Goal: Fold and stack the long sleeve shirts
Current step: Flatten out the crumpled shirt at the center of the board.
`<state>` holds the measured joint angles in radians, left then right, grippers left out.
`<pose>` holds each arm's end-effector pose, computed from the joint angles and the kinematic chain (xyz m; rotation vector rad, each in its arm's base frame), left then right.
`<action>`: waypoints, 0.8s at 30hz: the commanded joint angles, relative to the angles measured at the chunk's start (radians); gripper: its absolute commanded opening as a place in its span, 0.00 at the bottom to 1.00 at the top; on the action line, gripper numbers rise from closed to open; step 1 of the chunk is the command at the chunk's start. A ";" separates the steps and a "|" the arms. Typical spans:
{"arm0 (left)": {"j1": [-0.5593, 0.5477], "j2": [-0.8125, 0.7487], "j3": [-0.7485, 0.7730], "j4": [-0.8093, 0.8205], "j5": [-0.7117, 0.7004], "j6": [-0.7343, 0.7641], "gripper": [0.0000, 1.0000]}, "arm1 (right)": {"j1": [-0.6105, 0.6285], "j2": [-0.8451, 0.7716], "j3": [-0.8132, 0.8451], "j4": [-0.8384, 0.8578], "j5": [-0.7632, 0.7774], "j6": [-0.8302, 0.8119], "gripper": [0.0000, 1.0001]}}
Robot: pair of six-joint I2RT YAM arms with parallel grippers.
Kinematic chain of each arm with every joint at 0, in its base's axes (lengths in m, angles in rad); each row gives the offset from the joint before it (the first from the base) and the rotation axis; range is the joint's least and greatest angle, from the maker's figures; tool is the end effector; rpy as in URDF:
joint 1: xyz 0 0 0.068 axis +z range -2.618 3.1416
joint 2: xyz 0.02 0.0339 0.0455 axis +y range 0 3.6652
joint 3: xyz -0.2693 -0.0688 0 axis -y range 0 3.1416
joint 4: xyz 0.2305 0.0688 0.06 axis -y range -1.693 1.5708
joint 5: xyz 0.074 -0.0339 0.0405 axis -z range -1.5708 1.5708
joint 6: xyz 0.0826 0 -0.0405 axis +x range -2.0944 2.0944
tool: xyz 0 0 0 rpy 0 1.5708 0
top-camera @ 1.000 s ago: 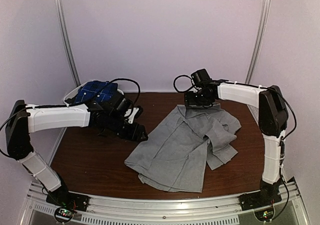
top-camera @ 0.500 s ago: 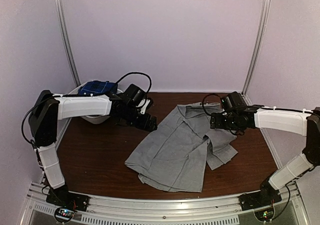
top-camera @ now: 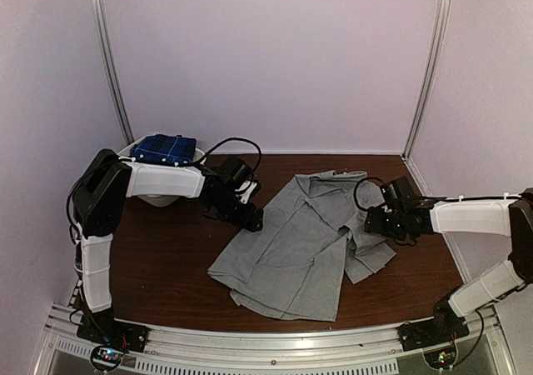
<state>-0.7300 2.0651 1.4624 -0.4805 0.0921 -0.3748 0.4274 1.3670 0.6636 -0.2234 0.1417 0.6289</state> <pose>0.3264 -0.3023 0.1313 0.5143 2.6880 -0.4645 0.2538 0.1028 0.1493 0.3108 2.4850 0.2674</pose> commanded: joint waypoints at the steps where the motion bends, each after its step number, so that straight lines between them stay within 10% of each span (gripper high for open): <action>1: -0.015 0.030 -0.004 0.008 0.026 0.004 0.83 | -0.034 0.023 -0.027 0.123 -0.086 0.027 0.72; 7: -0.053 0.041 -0.021 0.007 0.060 -0.030 0.46 | -0.102 0.049 -0.006 0.144 -0.115 -0.003 0.24; 12: -0.114 0.037 -0.024 0.001 0.086 -0.069 0.12 | -0.207 0.079 0.061 0.122 -0.113 -0.076 0.03; 17: -0.196 0.026 0.000 -0.004 0.117 -0.129 0.02 | -0.288 0.106 0.145 0.088 -0.118 -0.136 0.05; 24: -0.230 -0.003 0.016 -0.005 0.080 -0.180 0.02 | -0.299 -0.006 0.079 0.004 -0.117 -0.133 0.45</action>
<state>-0.9684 2.0964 1.4513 -0.4843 0.1799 -0.5083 0.1310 1.4433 0.8021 -0.1455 0.0246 0.4965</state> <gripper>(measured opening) 0.027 0.392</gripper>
